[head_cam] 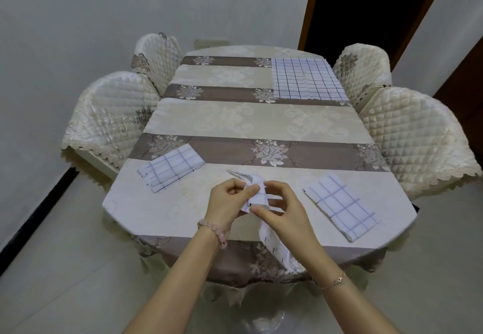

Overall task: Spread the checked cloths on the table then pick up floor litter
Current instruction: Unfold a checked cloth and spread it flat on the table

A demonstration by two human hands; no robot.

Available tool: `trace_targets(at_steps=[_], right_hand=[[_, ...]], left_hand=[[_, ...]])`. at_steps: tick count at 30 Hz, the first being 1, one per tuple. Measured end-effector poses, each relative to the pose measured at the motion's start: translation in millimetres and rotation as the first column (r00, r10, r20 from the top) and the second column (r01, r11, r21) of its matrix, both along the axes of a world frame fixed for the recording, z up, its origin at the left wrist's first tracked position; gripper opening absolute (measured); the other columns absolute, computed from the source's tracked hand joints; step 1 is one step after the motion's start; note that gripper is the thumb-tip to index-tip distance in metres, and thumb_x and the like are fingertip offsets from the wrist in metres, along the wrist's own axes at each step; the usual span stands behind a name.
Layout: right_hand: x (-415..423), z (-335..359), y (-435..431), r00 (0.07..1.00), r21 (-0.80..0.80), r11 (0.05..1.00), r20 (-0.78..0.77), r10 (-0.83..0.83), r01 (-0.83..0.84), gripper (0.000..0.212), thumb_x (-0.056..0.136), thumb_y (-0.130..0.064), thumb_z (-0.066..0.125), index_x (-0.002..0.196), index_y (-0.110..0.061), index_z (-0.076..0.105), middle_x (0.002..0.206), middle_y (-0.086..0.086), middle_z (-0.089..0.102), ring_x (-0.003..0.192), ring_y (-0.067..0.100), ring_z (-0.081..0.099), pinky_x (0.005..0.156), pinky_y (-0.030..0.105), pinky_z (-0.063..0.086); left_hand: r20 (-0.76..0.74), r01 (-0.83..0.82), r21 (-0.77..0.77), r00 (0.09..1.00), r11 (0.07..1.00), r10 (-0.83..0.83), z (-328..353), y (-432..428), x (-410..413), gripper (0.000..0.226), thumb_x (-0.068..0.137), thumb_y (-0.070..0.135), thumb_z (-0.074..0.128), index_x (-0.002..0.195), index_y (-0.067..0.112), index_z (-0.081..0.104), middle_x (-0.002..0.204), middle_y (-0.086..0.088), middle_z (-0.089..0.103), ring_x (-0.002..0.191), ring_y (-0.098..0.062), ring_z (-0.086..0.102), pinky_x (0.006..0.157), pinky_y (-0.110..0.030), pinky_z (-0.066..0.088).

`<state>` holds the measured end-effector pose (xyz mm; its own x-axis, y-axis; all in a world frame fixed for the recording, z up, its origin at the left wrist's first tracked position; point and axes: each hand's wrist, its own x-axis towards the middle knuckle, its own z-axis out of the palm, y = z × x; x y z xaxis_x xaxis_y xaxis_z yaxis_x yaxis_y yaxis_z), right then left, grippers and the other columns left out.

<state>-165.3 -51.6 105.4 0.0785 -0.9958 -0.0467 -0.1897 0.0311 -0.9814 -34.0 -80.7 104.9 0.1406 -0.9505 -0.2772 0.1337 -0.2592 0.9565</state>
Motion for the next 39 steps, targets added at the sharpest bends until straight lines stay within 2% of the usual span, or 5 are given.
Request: trace_targets(at_steps=[9, 22, 27, 33, 39], right_hand=[[-4, -2, -10, 0.994, -0.066, 0.992, 0.031, -0.109, 0.111, 0.003, 0.085, -0.020, 0.066, 0.084, -0.022, 0.067, 0.080, -0.008, 0.070, 0.074, 0.005, 0.063, 0.066, 0.021, 0.050], [-81, 15, -66, 0.965, -0.031, 0.965, -0.011, -0.262, 0.261, 0.012, 0.091, -0.015, 0.058, 0.093, -0.013, 0.070, 0.082, 0.006, 0.065, 0.073, 0.010, 0.055, 0.060, 0.014, 0.044], [-107, -16, -85, 0.970, 0.116, 0.968, -0.128, -0.207, 0.222, 0.034, 0.090, -0.024, 0.059, 0.081, 0.009, 0.064, 0.071, 0.009, 0.052, 0.066, 0.017, 0.042, 0.057, 0.027, 0.031], [-112, -65, -89, 0.967, 0.335, 0.915, -0.193, -0.169, 0.227, 0.043, 0.090, -0.037, 0.057, 0.077, 0.004, 0.056, 0.065, 0.015, 0.037, 0.054, 0.018, 0.031, 0.048, 0.021, 0.024], [-110, -79, -71, 0.990, 0.557, 0.820, -0.034, -0.137, 0.133, 0.030, 0.091, -0.040, 0.056, 0.096, -0.012, 0.065, 0.097, 0.011, 0.070, 0.091, 0.026, 0.066, 0.082, 0.036, 0.053]], left_hand=[[-0.063, 0.053, -0.007, 0.997, 0.999, -0.053, 10, -2, -5, 0.010, 0.082, 0.001, 0.068, 0.076, 0.008, 0.071, 0.078, -0.009, 0.070, 0.073, -0.020, 0.067, 0.067, -0.030, 0.059], [0.106, -0.125, -0.073, 0.986, 0.989, 0.132, 15, -22, 90, 0.019, 0.089, 0.013, 0.063, 0.073, 0.019, 0.069, 0.058, 0.011, 0.066, 0.055, -0.004, 0.057, 0.048, -0.016, 0.046], [0.281, -0.173, -0.039, 0.943, 0.984, 0.177, -7, -38, 118, 0.013, 0.087, 0.011, 0.065, 0.076, 0.017, 0.066, 0.079, 0.002, 0.063, 0.081, -0.019, 0.058, 0.080, -0.035, 0.050], [0.445, -0.158, 0.091, 0.890, 0.983, 0.102, -49, -48, 119, 0.018, 0.088, 0.005, 0.063, 0.103, -0.005, 0.068, 0.089, -0.010, 0.065, 0.079, -0.019, 0.053, 0.075, -0.027, 0.041], [0.470, -0.295, 0.178, 0.864, 0.939, 0.182, -88, -57, 123, 0.024, 0.088, 0.005, 0.063, 0.108, -0.006, 0.067, 0.119, -0.020, 0.065, 0.109, -0.029, 0.058, 0.089, -0.028, 0.041]])
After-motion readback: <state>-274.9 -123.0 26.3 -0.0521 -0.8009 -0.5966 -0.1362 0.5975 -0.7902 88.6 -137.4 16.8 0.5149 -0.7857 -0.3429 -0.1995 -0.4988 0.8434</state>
